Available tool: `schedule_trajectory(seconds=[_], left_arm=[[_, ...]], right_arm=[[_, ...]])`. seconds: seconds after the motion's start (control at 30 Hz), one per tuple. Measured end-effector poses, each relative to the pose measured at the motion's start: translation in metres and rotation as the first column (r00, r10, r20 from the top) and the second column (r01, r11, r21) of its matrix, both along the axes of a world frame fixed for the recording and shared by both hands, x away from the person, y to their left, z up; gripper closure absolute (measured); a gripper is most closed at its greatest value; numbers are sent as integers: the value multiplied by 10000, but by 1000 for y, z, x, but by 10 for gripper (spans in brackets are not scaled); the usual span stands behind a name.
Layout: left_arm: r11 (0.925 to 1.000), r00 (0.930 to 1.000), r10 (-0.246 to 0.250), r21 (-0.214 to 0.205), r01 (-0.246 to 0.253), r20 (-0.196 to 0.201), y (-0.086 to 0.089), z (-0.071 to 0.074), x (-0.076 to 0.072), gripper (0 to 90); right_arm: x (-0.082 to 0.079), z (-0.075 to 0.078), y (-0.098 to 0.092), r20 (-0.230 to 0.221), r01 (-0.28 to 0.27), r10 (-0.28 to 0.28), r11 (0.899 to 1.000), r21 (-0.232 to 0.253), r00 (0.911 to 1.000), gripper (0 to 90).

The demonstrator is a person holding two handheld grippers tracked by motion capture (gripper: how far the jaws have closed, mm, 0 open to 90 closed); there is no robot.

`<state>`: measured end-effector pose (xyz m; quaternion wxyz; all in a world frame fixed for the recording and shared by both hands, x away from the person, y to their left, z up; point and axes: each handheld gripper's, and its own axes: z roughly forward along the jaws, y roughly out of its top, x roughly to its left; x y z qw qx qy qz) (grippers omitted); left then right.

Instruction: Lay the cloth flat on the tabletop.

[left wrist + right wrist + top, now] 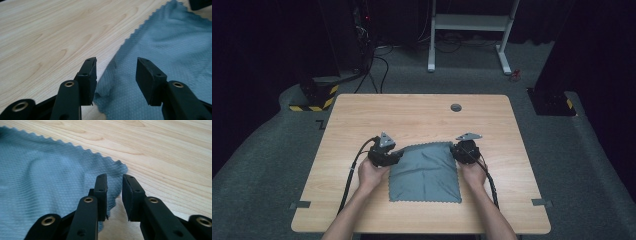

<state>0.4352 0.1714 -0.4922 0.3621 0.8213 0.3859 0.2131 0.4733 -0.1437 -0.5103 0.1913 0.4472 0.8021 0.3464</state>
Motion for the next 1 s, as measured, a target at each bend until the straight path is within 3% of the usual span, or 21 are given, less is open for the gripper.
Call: schedule_trajectory(seconds=[0.1,0.27,0.3,0.4,0.47,0.53,0.67,0.83,1.0], left_arm=[[9986,9999,-33,528,38,-100,-5,-7,2,500],[9935,9956,874,768,-845,-345,-2,-22,15,546],[9929,9946,983,709,-956,-348,0,-23,18,546],[9919,9911,1220,407,-1199,-530,5,-23,25,655],[9923,9905,1193,410,-1167,-677,8,-23,30,758],[9925,9888,1205,322,-1181,-884,7,-23,33,784],[9944,9908,1033,333,-1008,-877,2,-23,34,881],[9939,9895,1084,301,-1060,-957,2,-22,38,895],[9924,9903,1227,-28,-1231,-645,2,-15,40,898]], right_arm=[[2,-2,0,-9,135,-135,9999,-35,9999,708],[5,-5,-3,-72,428,-428,9991,-12,9991,669],[5,-5,-3,-72,428,-428,9991,-12,9991,669],[8,-6,-4,-136,389,-388,9992,52,9992,669],[9,-8,-4,-164,348,-347,9994,32,9993,672],[9,-9,-3,-153,356,-354,9993,104,9993,682],[14,-7,1,-310,179,-179,9998,-7,9994,719],[15,-7,9,-252,-154,146,9994,-311,9996,879],[12,-1,5,60,-54,56,9990,-452,10000,892]])
